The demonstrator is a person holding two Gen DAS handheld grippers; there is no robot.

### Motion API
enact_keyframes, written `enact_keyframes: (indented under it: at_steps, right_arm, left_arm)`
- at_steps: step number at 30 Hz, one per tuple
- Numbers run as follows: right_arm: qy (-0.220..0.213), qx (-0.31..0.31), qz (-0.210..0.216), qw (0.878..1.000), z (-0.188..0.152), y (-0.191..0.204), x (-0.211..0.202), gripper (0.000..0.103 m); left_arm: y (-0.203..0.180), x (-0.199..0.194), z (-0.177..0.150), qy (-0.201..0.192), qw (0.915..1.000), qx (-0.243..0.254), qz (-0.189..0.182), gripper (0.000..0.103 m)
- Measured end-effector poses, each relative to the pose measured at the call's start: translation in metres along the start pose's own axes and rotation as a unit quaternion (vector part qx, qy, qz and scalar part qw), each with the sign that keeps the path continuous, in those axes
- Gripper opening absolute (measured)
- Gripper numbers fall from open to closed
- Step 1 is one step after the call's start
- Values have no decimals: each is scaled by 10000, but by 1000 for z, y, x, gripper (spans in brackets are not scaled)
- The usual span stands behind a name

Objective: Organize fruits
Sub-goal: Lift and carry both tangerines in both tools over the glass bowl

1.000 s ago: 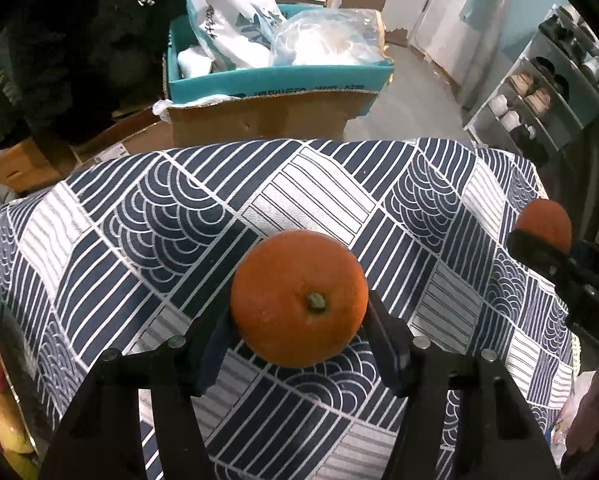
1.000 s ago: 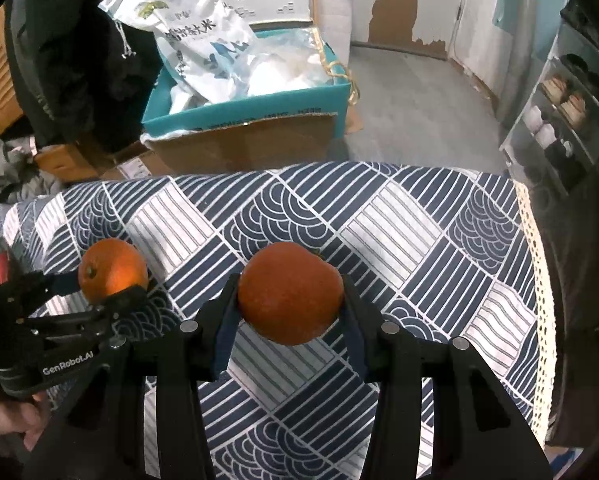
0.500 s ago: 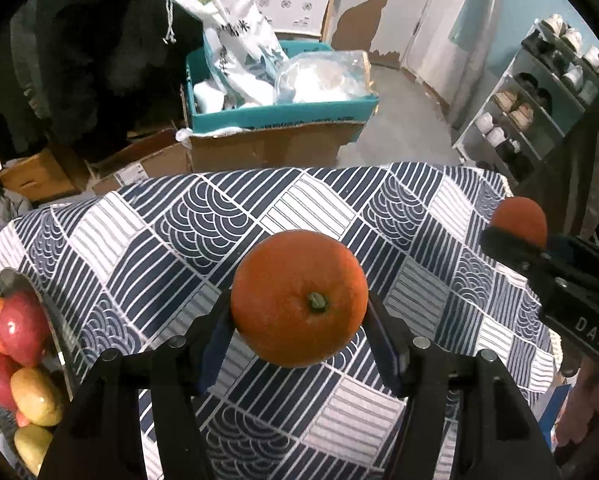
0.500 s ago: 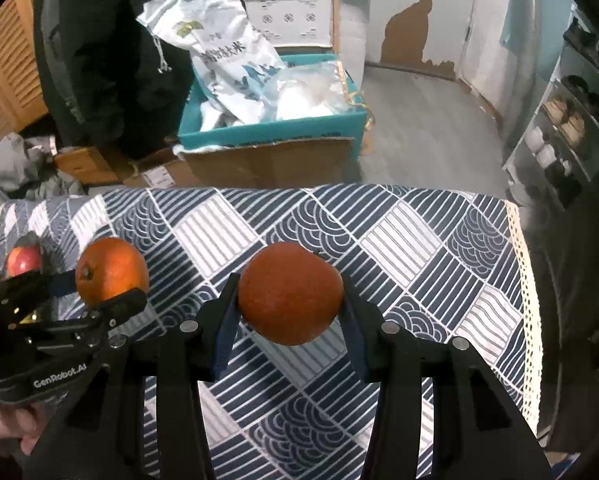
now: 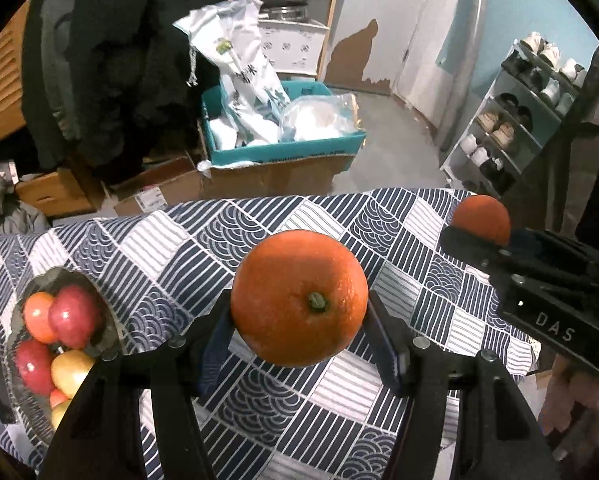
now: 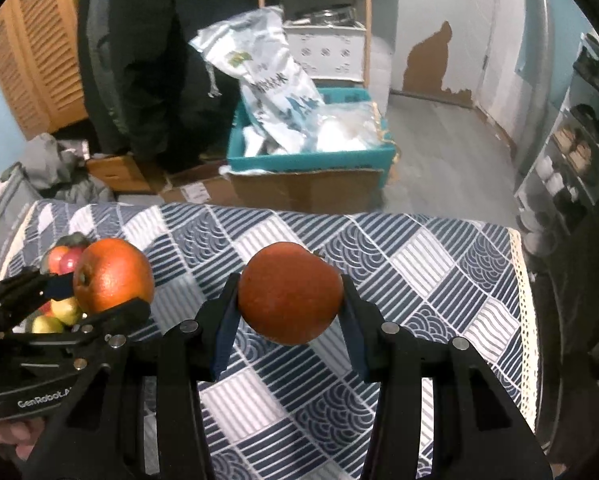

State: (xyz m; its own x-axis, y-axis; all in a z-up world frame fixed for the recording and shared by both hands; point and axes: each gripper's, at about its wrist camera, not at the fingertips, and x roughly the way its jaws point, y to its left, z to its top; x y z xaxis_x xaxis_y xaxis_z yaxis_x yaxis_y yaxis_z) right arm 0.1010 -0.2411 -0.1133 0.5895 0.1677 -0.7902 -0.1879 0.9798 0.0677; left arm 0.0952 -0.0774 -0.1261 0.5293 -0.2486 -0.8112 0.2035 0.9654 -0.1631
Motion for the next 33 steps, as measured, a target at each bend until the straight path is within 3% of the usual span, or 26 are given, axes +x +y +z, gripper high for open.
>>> enact_keyframes:
  at_steps: [19, 33]
  right_arm:
    - [-369, -605, 556, 9959, 14, 83, -40, 46]
    - [-221, -984, 1025, 9896, 18, 145, -23, 46]
  left_arm:
    - [63, -73, -27, -411, 9982, -331, 294, 64]
    - [127, -98, -50, -497, 9933, -794, 682, 64]
